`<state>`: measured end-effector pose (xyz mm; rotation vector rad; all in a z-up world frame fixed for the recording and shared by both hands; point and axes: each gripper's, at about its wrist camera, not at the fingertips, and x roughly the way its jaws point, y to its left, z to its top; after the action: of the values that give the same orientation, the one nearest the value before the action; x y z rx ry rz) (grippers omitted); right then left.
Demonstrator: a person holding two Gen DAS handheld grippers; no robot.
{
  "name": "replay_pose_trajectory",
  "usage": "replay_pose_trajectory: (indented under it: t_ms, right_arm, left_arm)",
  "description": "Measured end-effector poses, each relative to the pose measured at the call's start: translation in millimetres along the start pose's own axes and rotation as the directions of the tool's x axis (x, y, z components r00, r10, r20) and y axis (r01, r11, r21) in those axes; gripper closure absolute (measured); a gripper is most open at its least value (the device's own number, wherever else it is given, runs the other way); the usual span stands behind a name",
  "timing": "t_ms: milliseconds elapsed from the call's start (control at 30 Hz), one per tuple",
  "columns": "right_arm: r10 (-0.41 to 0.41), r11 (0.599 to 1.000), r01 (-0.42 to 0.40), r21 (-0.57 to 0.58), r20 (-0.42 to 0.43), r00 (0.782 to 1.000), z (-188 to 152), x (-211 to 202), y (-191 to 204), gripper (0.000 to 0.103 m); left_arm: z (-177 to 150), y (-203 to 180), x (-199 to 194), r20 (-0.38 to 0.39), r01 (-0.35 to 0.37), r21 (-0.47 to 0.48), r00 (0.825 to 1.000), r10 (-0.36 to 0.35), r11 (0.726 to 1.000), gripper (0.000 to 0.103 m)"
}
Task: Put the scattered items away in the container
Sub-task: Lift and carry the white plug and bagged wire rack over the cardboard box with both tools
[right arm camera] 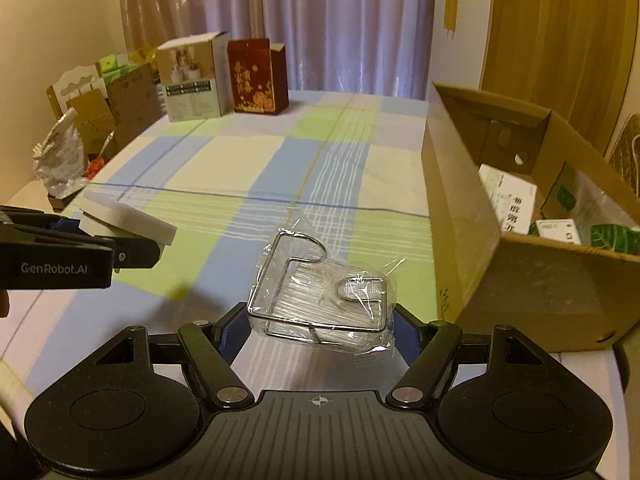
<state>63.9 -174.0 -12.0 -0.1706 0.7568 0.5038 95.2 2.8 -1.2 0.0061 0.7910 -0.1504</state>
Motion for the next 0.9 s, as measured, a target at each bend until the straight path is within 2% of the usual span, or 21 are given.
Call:
replay_pose_trajectory:
  t_ms: [533, 900]
  right_arm:
    - [-0.001, 1.000, -0.002, 0.030, 0.082, 0.997, -1.5, -66.9, -15.0, 0.027]
    - [-0.020, 0.998, 0.012, 0.059, 0.135, 0.991, 1.8, -100.2, -31.7, 0.027]
  left_arm:
    - [-0.7, -33.8, -66.7, 0.078, -0.016, 0.011, 0.997, 0.015, 1.000, 0.053]
    - [1.3, -61.2, -89.6, 0.109, 0.006, 0.048, 0.994, -0.012, 0.999, 0.053]
